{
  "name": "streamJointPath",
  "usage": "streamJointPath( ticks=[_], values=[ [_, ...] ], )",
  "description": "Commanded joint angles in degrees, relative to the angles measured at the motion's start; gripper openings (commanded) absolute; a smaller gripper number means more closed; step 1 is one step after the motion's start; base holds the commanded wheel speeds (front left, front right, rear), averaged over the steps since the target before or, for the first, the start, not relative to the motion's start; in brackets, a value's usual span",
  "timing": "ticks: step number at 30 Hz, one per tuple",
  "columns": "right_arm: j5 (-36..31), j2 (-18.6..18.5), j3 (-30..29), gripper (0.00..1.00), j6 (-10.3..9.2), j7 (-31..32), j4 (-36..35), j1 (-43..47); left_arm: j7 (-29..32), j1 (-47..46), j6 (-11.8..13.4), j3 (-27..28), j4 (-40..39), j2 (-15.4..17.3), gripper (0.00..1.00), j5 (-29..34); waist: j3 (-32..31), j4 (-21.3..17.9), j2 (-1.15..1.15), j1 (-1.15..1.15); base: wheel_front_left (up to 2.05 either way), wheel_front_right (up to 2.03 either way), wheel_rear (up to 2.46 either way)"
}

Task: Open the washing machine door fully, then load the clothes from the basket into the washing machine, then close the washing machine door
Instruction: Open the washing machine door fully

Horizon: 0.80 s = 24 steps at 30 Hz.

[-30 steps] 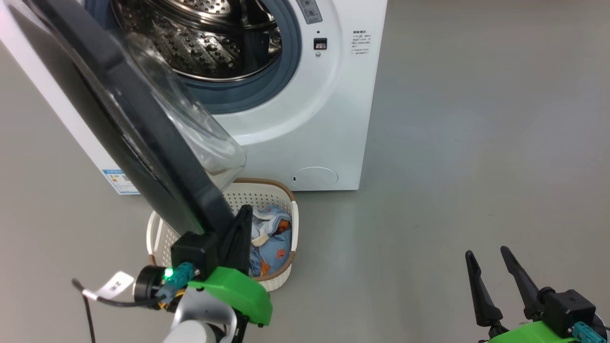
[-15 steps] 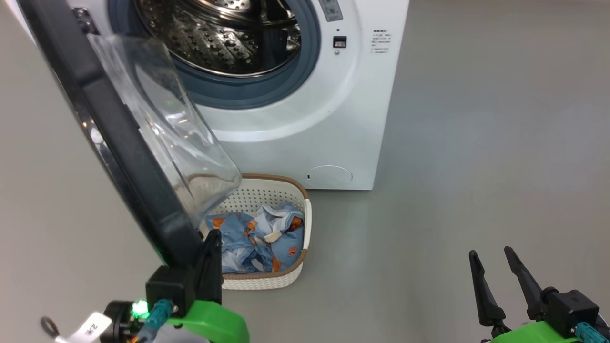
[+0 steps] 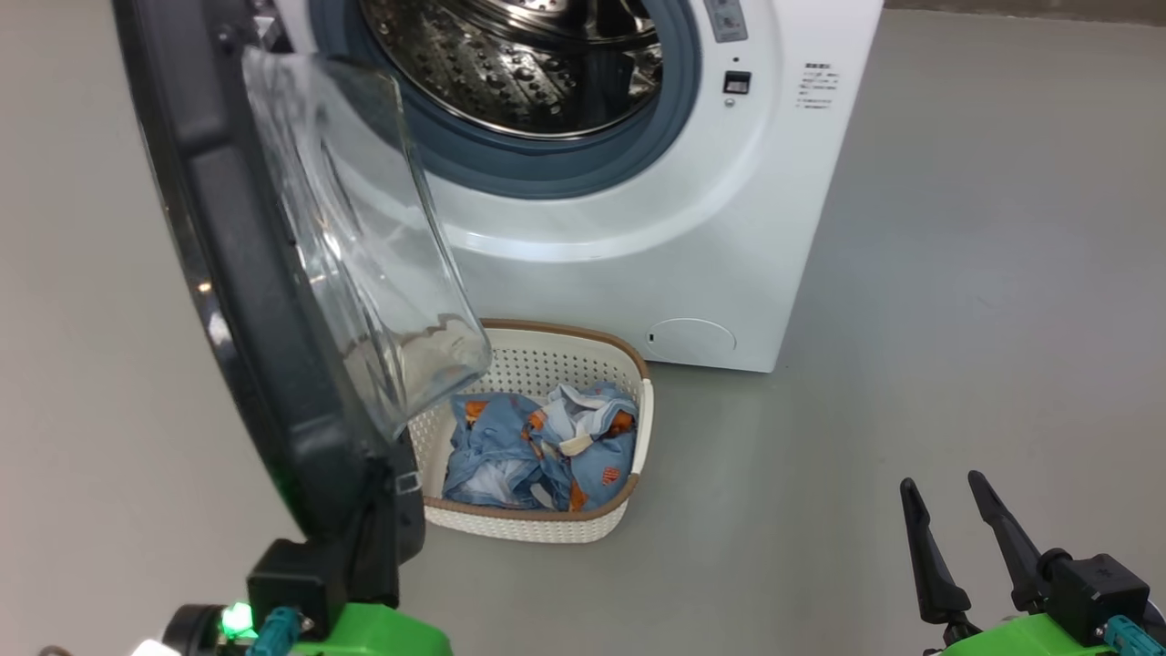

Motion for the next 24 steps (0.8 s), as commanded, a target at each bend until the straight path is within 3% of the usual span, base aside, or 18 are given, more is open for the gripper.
streamJointPath(
  ticks=[1, 11, 24],
  values=[
    [-0.2, -0.77, 1.53, 1.0, 0.09, -0.69, -1.33, -1.37, -0.76, -0.94, 1.89, 3.94, -1.25, 1.7, 0.0, 0.19, 0.09, 1.05, 0.0, 0.0, 0.0, 0.0, 0.0],
    [-0.36, -1.12, 1.18, 1.0, 0.09, -0.69, -1.84, -1.74, -3.9, -0.9, 3.84, 8.56, -1.42, 2.64, 0.0, -0.66, 1.67, 3.24, 0.0, 0.0, 0.0, 0.0, 0.0],
    [-0.95, -1.95, 0.66, 1.0, 0.09, -0.69, -3.28, -3.45, -8.63, -1.91, 4.43, 18.22, 1.9, 5.68, 0.0, -4.65, 5.16, 3.92, 0.0, 0.0, 0.0, 0.0, 0.0]
  ],
)
